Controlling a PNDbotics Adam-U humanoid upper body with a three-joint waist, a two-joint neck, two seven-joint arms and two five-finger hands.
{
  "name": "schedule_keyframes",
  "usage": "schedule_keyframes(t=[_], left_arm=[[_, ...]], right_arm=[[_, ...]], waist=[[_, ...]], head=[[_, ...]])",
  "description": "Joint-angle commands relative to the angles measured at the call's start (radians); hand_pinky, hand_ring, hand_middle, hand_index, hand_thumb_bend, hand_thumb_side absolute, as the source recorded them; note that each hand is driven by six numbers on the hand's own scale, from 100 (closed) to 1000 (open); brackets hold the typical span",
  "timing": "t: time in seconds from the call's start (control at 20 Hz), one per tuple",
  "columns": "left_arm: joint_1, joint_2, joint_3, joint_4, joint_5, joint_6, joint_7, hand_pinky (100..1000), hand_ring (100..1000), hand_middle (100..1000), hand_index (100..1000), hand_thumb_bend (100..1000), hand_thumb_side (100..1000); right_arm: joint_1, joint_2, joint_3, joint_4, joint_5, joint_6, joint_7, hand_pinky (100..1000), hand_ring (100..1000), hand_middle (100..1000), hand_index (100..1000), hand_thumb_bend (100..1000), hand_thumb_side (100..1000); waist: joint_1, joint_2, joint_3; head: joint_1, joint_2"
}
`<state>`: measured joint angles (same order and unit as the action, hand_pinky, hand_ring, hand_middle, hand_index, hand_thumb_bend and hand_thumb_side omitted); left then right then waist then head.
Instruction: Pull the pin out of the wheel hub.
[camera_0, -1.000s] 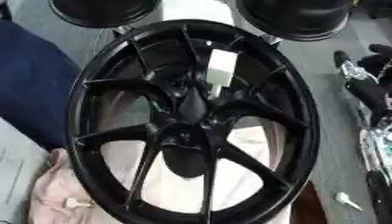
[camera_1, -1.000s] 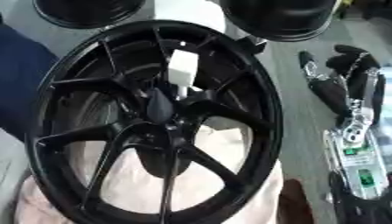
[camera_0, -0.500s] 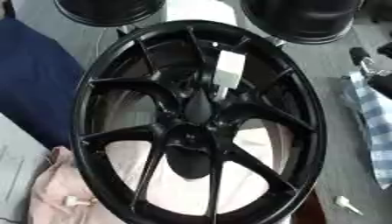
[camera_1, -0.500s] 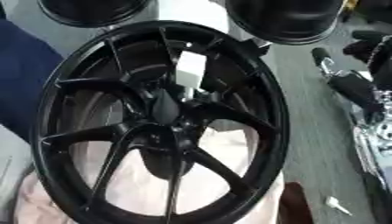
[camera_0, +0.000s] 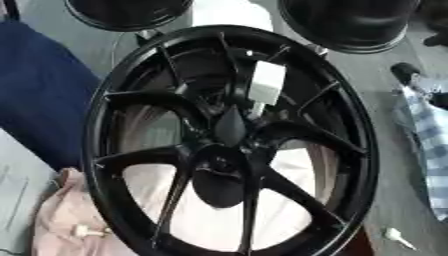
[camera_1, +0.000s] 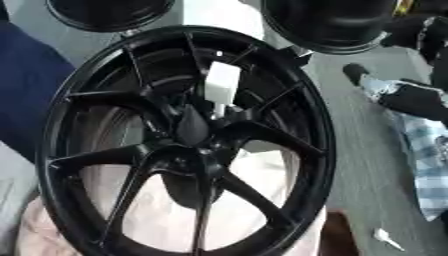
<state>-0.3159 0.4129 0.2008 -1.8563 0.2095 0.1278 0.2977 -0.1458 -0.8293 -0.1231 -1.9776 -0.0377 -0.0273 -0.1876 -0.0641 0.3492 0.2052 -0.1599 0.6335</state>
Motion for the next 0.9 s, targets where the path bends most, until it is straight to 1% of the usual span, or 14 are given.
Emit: schedule_keyframes(t=[0.05, 0.15, 0.35, 0.45, 0.65, 0.75, 0.85, 0.9], left_arm=[[-0.005, 0.040, 0.011, -0.013, -0.004, 0.002, 0.001, 717, 590, 467, 662, 145, 720], [-0.005, 0.043, 0.011, -0.013, -0.006, 0.003, 0.000, 718, 590, 467, 662, 144, 721], [-0.006, 0.043, 0.012, -0.012, -0.006, 0.005, -0.002, 718, 590, 467, 662, 144, 724], [-0.008, 0.042, 0.013, -0.012, -0.006, 0.005, -0.002, 718, 590, 467, 662, 144, 725], [-0.013, 0.040, 0.010, -0.013, -0.004, 0.006, -0.005, 719, 590, 467, 662, 143, 726], [-0.016, 0.041, 0.008, -0.012, -0.004, 0.007, -0.008, 719, 590, 467, 662, 141, 726], [-0.018, 0.041, 0.005, -0.012, -0.004, 0.008, -0.012, 719, 590, 467, 662, 140, 727], [-0.018, 0.042, 0.004, -0.011, -0.004, 0.009, -0.014, 719, 590, 466, 662, 140, 727]], right_arm=[[-0.019, -0.117, 0.031, -0.022, 0.053, -0.034, 0.051, 837, 699, 557, 696, 600, 180], [-0.036, -0.170, 0.060, -0.022, 0.086, -0.053, 0.084, 842, 710, 569, 703, 599, 183], [-0.078, -0.277, 0.099, -0.022, 0.150, -0.079, 0.150, 847, 721, 583, 706, 596, 183], [-0.106, -0.330, 0.117, -0.022, 0.159, -0.092, 0.182, 848, 724, 587, 707, 596, 184], [-0.172, -0.425, 0.147, -0.022, 0.124, -0.111, 0.241, 849, 730, 596, 711, 595, 186], [-0.206, -0.473, 0.163, -0.022, 0.096, -0.121, 0.270, 848, 732, 599, 713, 597, 187], [-0.231, -0.520, 0.170, -0.022, 0.064, -0.122, 0.302, 845, 731, 600, 714, 602, 196], [-0.243, -0.534, 0.175, -0.022, 0.047, -0.118, 0.319, 843, 732, 601, 715, 607, 203]], waist=[[-0.001, -0.011, 0.002], [-0.004, -0.009, 0.004], [-0.006, -0.004, 0.011], [-0.008, -0.001, 0.016], [-0.008, 0.003, 0.025], [-0.008, 0.005, 0.030], [-0.008, 0.006, 0.035], [-0.008, 0.005, 0.037]], head=[[0.002, -0.018], [0.002, -0.020], [-0.004, -0.026], [-0.010, -0.031], [-0.027, -0.039], [-0.035, -0.039], [-0.042, -0.037], [-0.044, -0.037]])
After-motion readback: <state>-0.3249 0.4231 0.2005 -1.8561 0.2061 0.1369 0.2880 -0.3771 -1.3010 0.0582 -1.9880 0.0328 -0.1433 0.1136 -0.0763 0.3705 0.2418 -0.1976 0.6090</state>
